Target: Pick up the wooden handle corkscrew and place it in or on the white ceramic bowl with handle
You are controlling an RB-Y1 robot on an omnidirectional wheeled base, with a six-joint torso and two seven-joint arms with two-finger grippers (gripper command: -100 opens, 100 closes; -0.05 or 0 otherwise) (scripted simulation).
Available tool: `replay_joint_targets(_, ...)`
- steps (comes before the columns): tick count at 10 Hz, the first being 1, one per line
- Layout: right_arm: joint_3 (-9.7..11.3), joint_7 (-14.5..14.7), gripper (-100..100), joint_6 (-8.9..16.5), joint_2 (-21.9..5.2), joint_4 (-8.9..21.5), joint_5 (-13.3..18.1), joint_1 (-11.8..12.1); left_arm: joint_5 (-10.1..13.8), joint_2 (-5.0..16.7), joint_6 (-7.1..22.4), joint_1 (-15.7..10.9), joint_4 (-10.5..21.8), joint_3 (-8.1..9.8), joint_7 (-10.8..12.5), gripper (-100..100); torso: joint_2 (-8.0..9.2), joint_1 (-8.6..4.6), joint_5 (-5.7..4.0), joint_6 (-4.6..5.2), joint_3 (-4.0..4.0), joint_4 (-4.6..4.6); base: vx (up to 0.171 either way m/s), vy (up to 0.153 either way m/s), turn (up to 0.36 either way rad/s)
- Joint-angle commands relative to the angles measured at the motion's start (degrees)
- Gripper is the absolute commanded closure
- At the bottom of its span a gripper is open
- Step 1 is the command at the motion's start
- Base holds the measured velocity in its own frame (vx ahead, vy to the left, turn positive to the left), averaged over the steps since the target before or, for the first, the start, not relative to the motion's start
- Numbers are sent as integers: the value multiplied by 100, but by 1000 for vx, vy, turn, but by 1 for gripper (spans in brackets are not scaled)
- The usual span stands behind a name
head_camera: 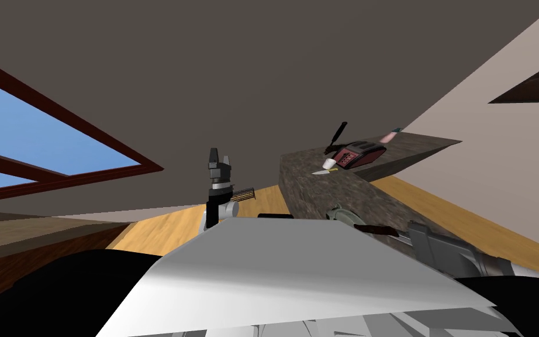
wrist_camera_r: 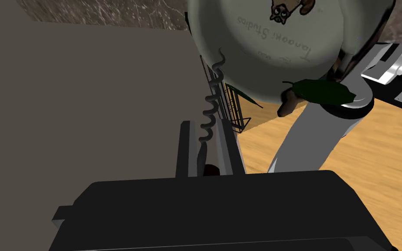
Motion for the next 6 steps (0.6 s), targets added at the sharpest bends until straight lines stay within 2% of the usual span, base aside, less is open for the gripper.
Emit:
replay_joint_targets(1, -21, -169, 100, 168, -39, 8, 98, -73, 0, 0, 0, 0, 0, 0, 0, 0, 0, 0, 0, 0, 0, 0, 27, -51, 24)
replay_joint_targets(2, 2, -84, 100, 101, -38, -15, 57, -45, 0, 0, 0, 0, 0, 0, 0, 0, 3, 0, 1, 0, 2, 1, 13, -26, 14)
replay_joint_targets(3, 0, -104, -100, 129, -43, -18, 64, -52, 0, 0, 0, 0, 0, 0, 0, 0, 11, 6, 0, 3, 6, 2, 0, 0, 0)
replay_joint_targets(6, -1, -103, -100, 128, -43, -17, 63, -52, 0, 0, 0, 0, 0, 0, 0, 0, 21, 17, 3, 3, 13, 5, 0, 0, 0)
